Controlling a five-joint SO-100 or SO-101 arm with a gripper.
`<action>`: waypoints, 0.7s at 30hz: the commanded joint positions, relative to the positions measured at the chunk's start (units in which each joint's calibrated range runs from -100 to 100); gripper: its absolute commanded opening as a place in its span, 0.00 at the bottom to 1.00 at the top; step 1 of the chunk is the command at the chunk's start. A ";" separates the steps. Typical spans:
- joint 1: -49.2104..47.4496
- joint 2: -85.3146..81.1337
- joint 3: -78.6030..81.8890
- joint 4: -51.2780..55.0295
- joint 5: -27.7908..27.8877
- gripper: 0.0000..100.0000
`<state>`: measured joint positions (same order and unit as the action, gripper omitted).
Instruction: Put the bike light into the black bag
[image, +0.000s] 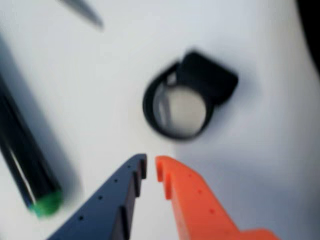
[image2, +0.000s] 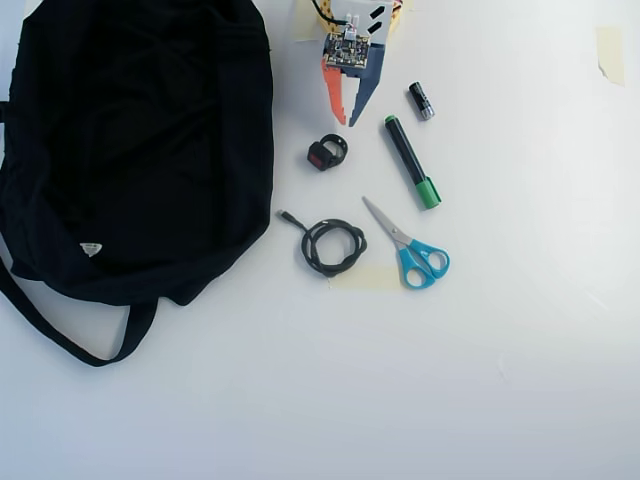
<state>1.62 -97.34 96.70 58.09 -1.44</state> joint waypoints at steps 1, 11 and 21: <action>-1.47 4.90 -6.22 -7.53 -0.13 0.03; -9.25 21.99 -20.96 -31.48 -0.13 0.03; -9.84 47.55 -38.93 -54.39 -0.03 0.03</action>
<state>-7.86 -56.50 66.51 8.37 -1.44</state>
